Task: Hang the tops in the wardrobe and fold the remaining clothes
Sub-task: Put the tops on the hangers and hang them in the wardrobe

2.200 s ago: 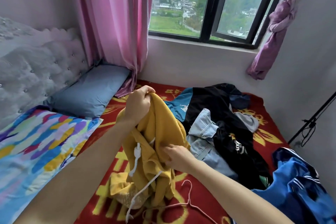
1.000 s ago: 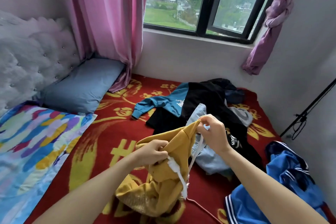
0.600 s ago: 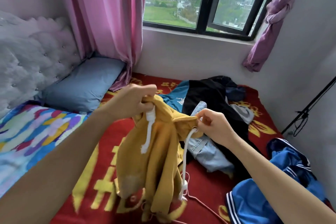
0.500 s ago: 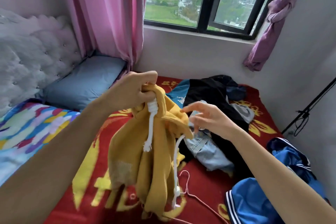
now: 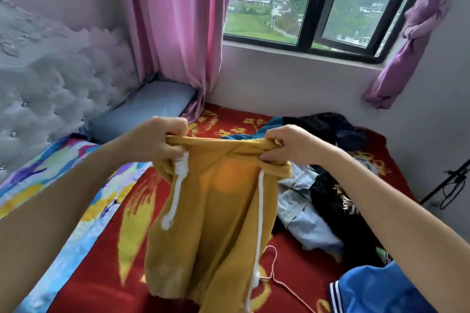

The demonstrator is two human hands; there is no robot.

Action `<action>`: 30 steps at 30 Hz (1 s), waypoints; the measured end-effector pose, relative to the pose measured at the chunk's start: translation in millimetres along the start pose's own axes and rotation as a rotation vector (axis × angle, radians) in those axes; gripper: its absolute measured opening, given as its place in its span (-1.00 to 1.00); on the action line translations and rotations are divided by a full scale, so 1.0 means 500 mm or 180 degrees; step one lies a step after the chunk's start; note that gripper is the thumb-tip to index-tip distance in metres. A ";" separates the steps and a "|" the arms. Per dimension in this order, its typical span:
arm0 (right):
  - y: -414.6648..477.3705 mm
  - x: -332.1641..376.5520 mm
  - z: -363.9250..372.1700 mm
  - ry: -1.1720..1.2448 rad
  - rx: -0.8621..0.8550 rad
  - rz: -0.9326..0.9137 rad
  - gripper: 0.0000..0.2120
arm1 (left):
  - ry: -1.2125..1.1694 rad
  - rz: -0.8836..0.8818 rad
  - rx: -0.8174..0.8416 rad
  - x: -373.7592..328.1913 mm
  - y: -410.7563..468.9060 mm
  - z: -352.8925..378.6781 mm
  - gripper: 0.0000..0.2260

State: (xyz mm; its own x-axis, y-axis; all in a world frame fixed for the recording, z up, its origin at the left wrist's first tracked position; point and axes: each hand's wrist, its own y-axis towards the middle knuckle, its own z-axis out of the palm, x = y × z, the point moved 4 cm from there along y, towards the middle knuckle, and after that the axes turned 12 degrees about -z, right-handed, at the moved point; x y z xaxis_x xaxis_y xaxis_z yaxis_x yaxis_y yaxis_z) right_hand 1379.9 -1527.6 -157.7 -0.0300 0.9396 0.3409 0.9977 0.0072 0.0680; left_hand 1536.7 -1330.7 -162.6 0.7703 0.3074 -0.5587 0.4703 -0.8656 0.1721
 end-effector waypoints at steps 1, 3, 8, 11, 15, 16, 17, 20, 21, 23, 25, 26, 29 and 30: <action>0.011 0.017 -0.035 0.0074 -0.0232 -0.0092 -0.62 | -0.0392 -0.0074 0.0037 -0.002 -0.001 -0.029 -0.78; 0.027 0.043 -0.090 0.0422 -0.0672 -0.0226 -0.67 | -0.1577 -0.0218 0.0512 -0.010 -0.003 -0.077 -0.58; 0.039 0.052 -0.121 0.1195 -0.1270 -0.0477 -0.68 | -0.2628 -0.1262 0.1830 0.012 0.016 0.029 -0.25; 0.045 0.031 -0.090 0.0811 -0.1051 -0.0348 -0.72 | -0.2018 -0.1594 0.2484 -0.017 0.021 0.152 -0.35; 0.023 -0.035 -0.050 0.0780 -0.0832 -0.0086 -0.66 | -0.1693 -0.2012 0.2931 -0.037 0.013 0.260 -0.42; 0.013 -0.053 -0.045 0.0680 -0.0792 -0.0033 -0.66 | -0.1850 -0.2116 0.2861 -0.034 0.014 0.266 -0.30; 0.002 -0.072 -0.042 0.0515 -0.0754 0.0007 -0.69 | -0.1975 -0.2181 0.2741 -0.027 0.017 0.264 -0.25; -0.026 -0.130 -0.030 -0.0019 -0.0422 0.0166 -0.86 | -0.1728 -0.1990 0.2195 0.009 0.046 0.216 -0.19; -0.030 -0.144 -0.024 -0.0205 -0.0247 0.0231 -0.83 | -0.1386 -0.1749 0.1846 0.018 0.062 0.187 -0.19; -0.033 -0.161 -0.020 -0.0367 -0.0124 0.0257 -0.79 | -0.0714 -0.1213 0.1148 0.013 0.094 0.131 -0.34; -0.023 -0.157 -0.036 -0.0444 -0.0372 0.0162 -0.76 | -0.0351 -0.0733 0.0520 -0.002 0.126 0.083 -0.37; -0.014 -0.156 -0.048 -0.0484 -0.0567 0.0147 -0.74 | -0.0176 -0.0555 0.0144 -0.011 0.135 0.061 -0.39; 0.001 -0.139 -0.074 -0.1110 -0.1468 -0.0312 -0.67 | 0.1498 0.0336 -0.1785 -0.024 0.127 0.009 -0.30; 0.002 -0.135 -0.070 -0.1538 -0.1815 -0.0604 -0.63 | 0.2048 0.0645 -0.2397 -0.026 0.109 0.009 -0.31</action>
State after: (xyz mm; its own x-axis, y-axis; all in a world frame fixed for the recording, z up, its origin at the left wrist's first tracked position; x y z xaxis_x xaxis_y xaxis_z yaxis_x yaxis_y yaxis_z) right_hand 1380.6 -1603.1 -148.2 -0.0366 0.9859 -0.1634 0.7883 0.1290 0.6017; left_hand 1550.4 -1383.6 -149.5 0.8472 0.5296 0.0432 0.2831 -0.5188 0.8066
